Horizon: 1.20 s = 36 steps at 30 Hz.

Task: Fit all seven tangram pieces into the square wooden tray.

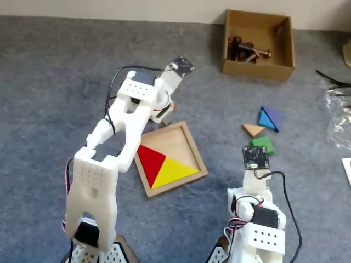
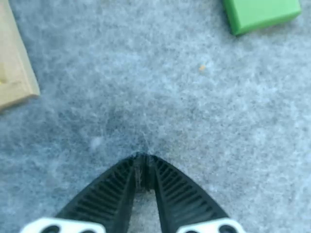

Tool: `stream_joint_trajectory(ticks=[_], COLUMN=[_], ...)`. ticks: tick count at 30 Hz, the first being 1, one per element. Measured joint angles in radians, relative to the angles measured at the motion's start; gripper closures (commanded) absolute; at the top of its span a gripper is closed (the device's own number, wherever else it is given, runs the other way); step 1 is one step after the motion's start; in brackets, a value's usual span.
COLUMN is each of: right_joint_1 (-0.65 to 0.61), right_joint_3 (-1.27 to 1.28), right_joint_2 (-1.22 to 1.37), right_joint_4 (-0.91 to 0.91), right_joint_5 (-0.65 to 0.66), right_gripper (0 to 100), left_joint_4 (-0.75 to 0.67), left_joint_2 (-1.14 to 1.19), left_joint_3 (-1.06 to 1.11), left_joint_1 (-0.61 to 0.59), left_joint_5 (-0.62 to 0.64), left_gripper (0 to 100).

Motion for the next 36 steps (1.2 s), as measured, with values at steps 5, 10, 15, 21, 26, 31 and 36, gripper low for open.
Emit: stream_joint_trajectory(ticks=[5,10,15,21,26,31,36], right_joint_1=[0.0,0.0,0.0,0.0,0.0,0.0,0.0], right_joint_3=[0.0,0.0,0.0,0.0,0.0,0.0,0.0], right_joint_2=[0.0,0.0,0.0,0.0,0.0,0.0,0.0], right_joint_4=[0.0,0.0,0.0,0.0,0.0,0.0,0.0], right_joint_5=[0.034,0.054,0.054,0.054,0.054,0.054,0.054], right_gripper=[98.7,98.7,98.7,98.7,98.7,98.7,98.7], left_joint_4=[0.012,0.077,0.164,0.212,0.157,-0.008,-0.117], left_joint_2=[0.0,-0.005,-0.078,-0.161,-0.176,-0.098,-0.003], left_joint_3=[0.0,-0.026,-0.04,-0.04,-0.041,-0.055,-0.057], left_joint_1=[0.021,0.029,0.029,-0.008,-0.114,-0.175,-0.173], left_joint_5=[0.0,0.0,-0.002,-0.003,-0.003,-0.002,-0.003], left_gripper=[79,86,89,90,90,90,90])
